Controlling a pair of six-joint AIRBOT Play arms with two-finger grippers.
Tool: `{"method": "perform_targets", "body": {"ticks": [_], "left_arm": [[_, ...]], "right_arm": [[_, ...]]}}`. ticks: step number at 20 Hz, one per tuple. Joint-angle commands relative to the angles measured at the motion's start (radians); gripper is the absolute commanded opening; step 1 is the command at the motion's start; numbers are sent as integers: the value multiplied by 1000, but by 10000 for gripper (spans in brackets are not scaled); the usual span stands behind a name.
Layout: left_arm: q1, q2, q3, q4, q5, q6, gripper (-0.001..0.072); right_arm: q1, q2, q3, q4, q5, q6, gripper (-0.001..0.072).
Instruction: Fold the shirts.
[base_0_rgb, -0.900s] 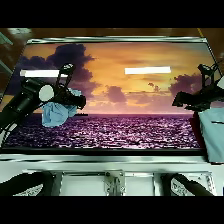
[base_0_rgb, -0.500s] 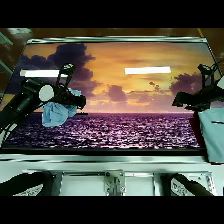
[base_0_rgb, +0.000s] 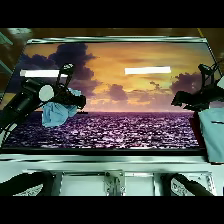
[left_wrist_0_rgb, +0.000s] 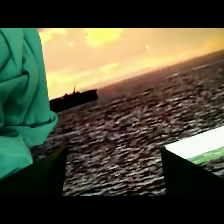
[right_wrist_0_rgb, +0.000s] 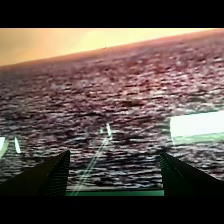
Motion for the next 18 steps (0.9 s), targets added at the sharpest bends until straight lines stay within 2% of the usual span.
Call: {"method": "perform_targets", "body": {"ticks": [1, 6, 9, 10, 11, 13, 14, 16, 18], "left_arm": [[0, -1, 0, -4, 62, -5, 708], [0, -1, 0, -13, 265, -9, 707], [0, -2, 0, -66, 288, -39, 704], [5, -5, 1, -42, 296, -52, 612], [26, -11, 5, 14, 285, -92, 584], [141, -39, 35, 83, 157, -210, 709], [219, -52, 47, 58, 92, -229, 710], [369, -76, 43, -43, 13, -212, 712], [457, -117, 36, -109, -11, -165, 713]], "right_arm": [[1, 0, 0, 48, -3, 10, 694], [1, 0, 0, 11, -80, -23, 694], [1, 0, 0, 11, -151, -23, 694], [1, 0, 0, 11, -172, -24, 694], [1, 0, 0, 12, -173, -28, 694], [1, 0, 0, 13, -166, -27, 693], [1, 0, 0, 13, -160, -27, 693], [1, 0, 0, 13, -156, -28, 693], [1, 0, 0, 13, -156, -27, 694]]}}
